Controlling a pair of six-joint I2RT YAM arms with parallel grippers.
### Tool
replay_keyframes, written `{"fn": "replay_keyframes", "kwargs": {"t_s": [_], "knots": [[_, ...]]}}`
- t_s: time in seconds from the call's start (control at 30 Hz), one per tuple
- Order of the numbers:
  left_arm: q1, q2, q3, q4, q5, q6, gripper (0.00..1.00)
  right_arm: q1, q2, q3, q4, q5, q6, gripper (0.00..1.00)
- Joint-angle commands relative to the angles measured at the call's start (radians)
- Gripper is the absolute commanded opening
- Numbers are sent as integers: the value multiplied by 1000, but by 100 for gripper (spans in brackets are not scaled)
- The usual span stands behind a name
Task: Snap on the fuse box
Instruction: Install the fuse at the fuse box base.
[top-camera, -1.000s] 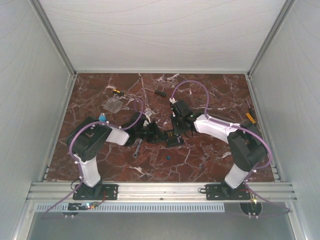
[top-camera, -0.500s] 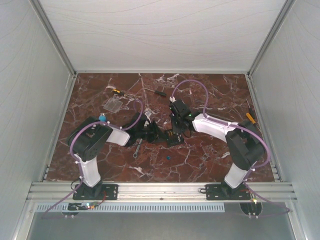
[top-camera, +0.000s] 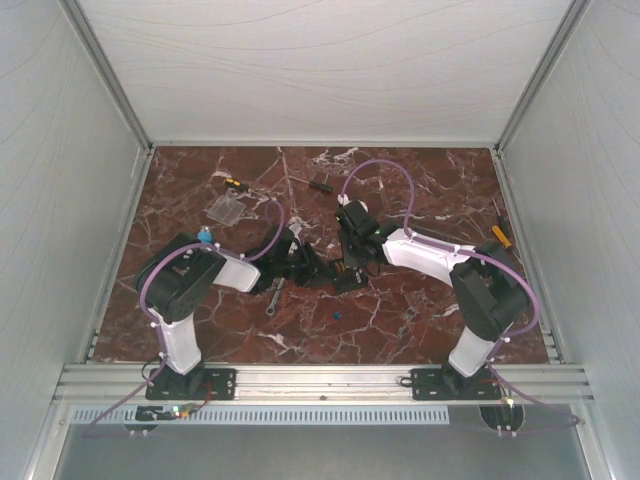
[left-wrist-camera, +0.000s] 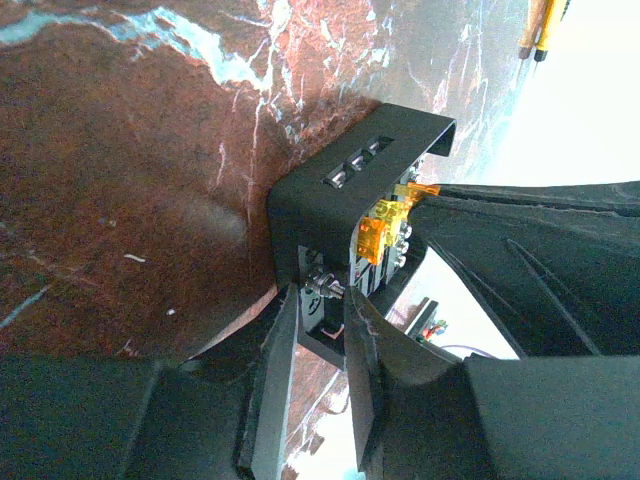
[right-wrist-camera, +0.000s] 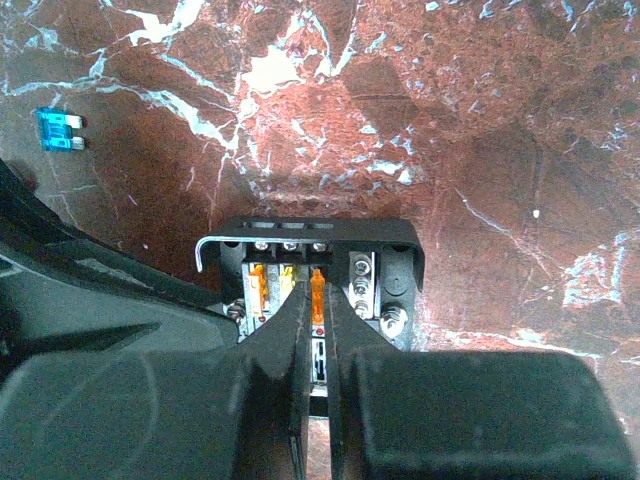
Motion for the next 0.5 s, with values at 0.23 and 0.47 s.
{"fn": "replay_keyframes", "kwargs": {"t_s": [0.23, 0.47], "knots": [[-6, 7, -11, -40, -45, -8, 25, 10, -21, 20, -11, 34, -59, 0], [-8, 8, -11, -37, -43, -6, 25, 10, 0, 22, 5, -12, -78, 0]]}}
